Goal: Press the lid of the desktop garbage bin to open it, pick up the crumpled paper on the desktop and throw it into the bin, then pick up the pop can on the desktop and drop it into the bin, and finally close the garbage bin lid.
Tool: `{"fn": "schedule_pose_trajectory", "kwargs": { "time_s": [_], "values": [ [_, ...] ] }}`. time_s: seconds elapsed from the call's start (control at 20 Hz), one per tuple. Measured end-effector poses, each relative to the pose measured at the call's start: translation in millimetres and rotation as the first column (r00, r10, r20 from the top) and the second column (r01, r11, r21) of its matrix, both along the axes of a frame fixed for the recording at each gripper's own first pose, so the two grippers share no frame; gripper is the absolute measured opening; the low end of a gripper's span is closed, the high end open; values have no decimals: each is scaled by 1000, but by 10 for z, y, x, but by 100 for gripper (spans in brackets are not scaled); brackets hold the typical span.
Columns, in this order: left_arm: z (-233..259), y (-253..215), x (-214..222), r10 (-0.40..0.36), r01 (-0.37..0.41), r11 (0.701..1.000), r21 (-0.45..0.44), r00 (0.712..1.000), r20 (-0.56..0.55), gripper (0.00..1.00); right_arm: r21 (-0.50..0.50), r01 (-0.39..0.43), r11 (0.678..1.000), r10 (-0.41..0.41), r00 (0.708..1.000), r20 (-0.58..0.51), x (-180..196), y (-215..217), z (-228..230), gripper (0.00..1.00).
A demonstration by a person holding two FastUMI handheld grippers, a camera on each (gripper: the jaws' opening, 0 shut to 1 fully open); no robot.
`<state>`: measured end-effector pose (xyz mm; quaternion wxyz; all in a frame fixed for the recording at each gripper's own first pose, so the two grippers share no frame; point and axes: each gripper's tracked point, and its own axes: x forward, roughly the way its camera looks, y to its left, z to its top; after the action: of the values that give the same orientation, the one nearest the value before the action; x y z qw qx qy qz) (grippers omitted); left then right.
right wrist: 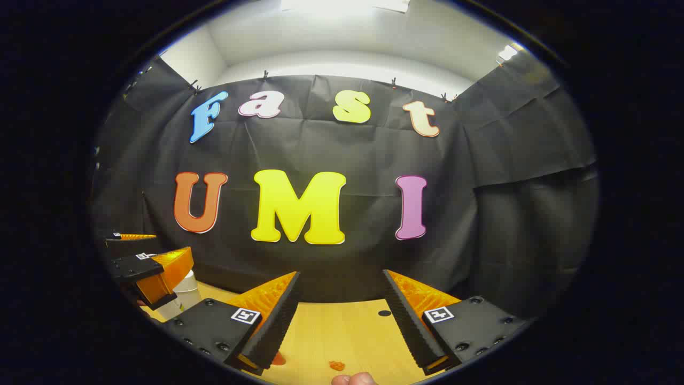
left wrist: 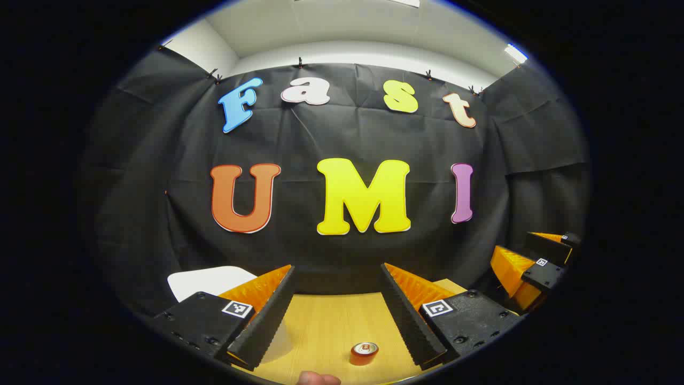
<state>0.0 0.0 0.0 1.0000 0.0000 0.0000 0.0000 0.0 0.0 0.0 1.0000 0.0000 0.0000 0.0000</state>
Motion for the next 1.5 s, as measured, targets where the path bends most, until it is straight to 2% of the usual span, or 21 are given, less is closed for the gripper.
{"fn": "schedule_pose_trajectory", "kwargs": {
  "time_s": [0.2, 0.65, 0.75, 0.8, 0.95, 1.15, 1.2, 1.25, 1.45, 1.5],
  "values": [
    [68, 13, -61, 3, -3, 1000, -19, 1000, 1, 99, -2, -23, 1000, 23, 1000, 14, 73, 119, 93, 95],
    [14, 166, -22, 81, -81, 997, 6, 997, -15, 99, 21, -45, 999, 45, 999, -8, 202, 119, 35, 95],
    [-63, 256, 4, 134, -133, 991, 19, 991, -32, 99, 18, -55, 998, 56, 998, -15, 217, 150, 9, 95],
    [-137, 341, 41, 187, -187, 982, 5, 981, -46, 99, 13, -69, 998, 69, 997, -26, 244, 192, -27, 95],
    [-193, 563, 87, 250, -251, 968, -6, 966, -62, 99, 8, -107, 994, 107, 993, -41, 325, 251, -69, 95],
    [-296, 956, 262, 379, -378, 925, 20, 921, -88, 98, 3, -159, 987, 159, 986, -56, 476, 261, -109, 95],
    [-306, 1109, 313, 437, -435, 900, 34, 896, -85, 84, 3, -173, 985, 173, 983, -61, 524, 260, -121, 95],
    [-335, 1228, 365, 473, -471, 881, 40, 877, -89, 88, 2, -186, 983, 185, 980, -66, 567, 258, -124, 95],
    [-606, 1617, 493, 579, -585, 811, 10, 800, -158, 75, -3, -230, 973, 229, 971, -74, 736, 216, -156, 95],
    [-662, 1714, 524, 599, -607, 795, 12, 782, -173, 61, -2, -237, 971, 236, 968, -79, 777, 209, -175, 95]
  ]
}}
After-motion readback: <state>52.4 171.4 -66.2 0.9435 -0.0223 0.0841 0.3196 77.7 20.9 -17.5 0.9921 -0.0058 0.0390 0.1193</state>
